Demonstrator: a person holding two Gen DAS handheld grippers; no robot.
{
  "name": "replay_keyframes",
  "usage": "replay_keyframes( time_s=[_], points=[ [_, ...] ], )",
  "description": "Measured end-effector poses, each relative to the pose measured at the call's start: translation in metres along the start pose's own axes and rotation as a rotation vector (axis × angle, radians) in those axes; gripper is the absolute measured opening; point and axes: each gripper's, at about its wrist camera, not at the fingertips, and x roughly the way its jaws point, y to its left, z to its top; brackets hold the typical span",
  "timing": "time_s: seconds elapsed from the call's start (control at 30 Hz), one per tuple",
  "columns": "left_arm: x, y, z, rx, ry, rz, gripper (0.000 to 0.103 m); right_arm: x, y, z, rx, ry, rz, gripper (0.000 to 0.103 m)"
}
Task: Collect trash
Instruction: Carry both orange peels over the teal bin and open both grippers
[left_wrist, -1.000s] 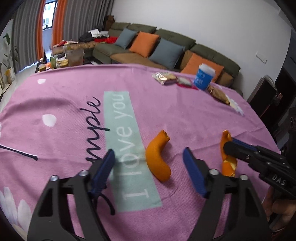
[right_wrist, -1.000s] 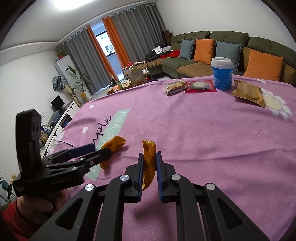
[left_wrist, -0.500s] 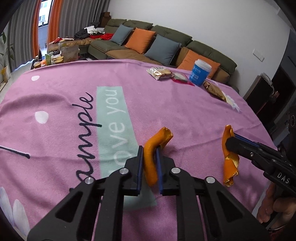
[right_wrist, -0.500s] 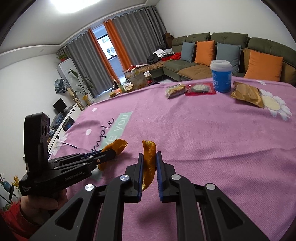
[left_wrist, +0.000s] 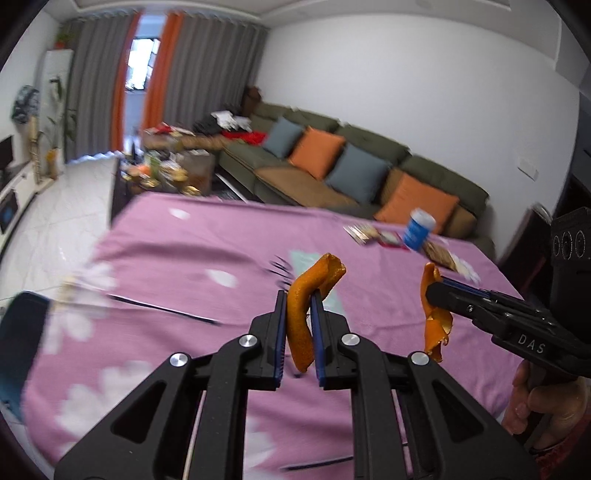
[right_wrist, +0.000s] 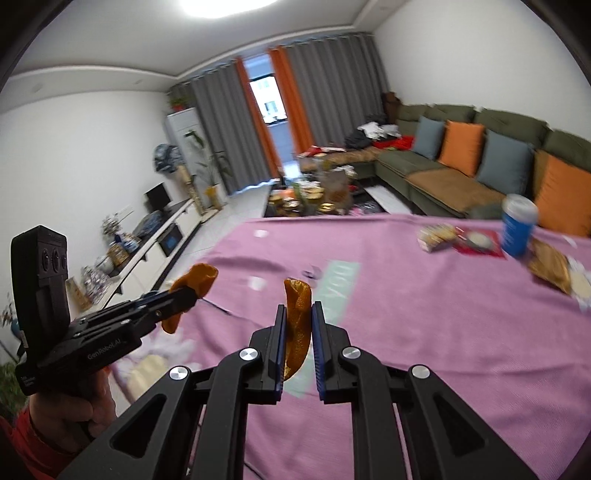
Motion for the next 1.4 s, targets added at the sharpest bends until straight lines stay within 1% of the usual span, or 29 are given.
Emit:
replay_keyframes(
  time_s=[0.2,0.37,0.57,0.67,0.83,0.97,1.1,1.27,1.4],
  points=[
    [-0.056,0.05,0.002,-0.058,-0.083,0.112,0.013,0.02,0.06,0.02,-0.112,-0.006,0.091,0.011],
    [-0.098,0.093,-0.004,-0.107,-0.129,0.224,0.013,0.043,0.105,0.032,-0.157,0.005,0.192,0.011],
    [-0.14,0.138,-0.013,-0.156,-0.165,0.339,0.013,0.078,0.163,0.041,-0.233,0.046,0.292,0.011],
    [-0.158,0.16,-0.017,-0.184,-0.176,0.395,0.013,0.092,0.187,0.043,-0.269,0.067,0.321,0.011],
    [-0.182,0.195,-0.03,-0.227,-0.176,0.466,0.013,0.121,0.229,0.043,-0.33,0.113,0.355,0.011],
    [-0.193,0.227,-0.042,-0.267,-0.155,0.509,0.013,0.142,0.257,0.041,-0.384,0.154,0.371,0.011],
    [-0.191,0.256,-0.058,-0.312,-0.119,0.532,0.013,0.163,0.281,0.037,-0.436,0.195,0.369,0.011],
    [-0.171,0.276,-0.068,-0.349,-0.075,0.54,0.013,0.185,0.301,0.03,-0.486,0.24,0.364,0.012],
    [-0.145,0.291,-0.075,-0.369,-0.042,0.542,0.013,0.207,0.314,0.023,-0.522,0.277,0.347,0.011]
  ],
)
